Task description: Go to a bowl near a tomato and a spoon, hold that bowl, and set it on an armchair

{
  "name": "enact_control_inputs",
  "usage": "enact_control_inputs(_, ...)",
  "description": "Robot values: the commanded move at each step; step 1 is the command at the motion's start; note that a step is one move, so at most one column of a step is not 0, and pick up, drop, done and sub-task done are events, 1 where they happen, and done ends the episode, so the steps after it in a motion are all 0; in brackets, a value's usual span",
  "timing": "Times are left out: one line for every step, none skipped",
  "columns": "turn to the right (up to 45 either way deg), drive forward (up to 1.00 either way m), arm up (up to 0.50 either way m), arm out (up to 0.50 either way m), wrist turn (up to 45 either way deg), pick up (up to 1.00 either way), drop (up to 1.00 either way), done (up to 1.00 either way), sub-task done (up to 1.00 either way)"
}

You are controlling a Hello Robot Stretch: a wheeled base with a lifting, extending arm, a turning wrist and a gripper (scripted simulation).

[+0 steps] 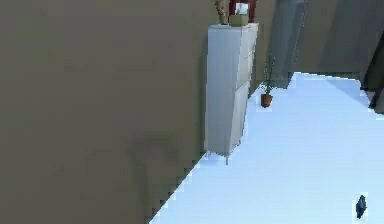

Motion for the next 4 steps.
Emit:
enact_control_inputs(-45.0, 0.0, 0.0, 0.0, 0.0, 0.0, 0.0, 0.0, 0.0)
enact_control_inputs(-45.0, 0.0, 0.0, 0.0, 0.0, 0.0, 0.0, 0.0, 0.0)
enact_control_inputs(-45.0, 0.0, 0.0, 0.0, 0.0, 0.0, 0.0, 0.0, 0.0)
enact_control_inputs(-36.0, 0.0, 0.0, 0.0, 0.0, 0.0, 0.0, 0.0, 0.0)
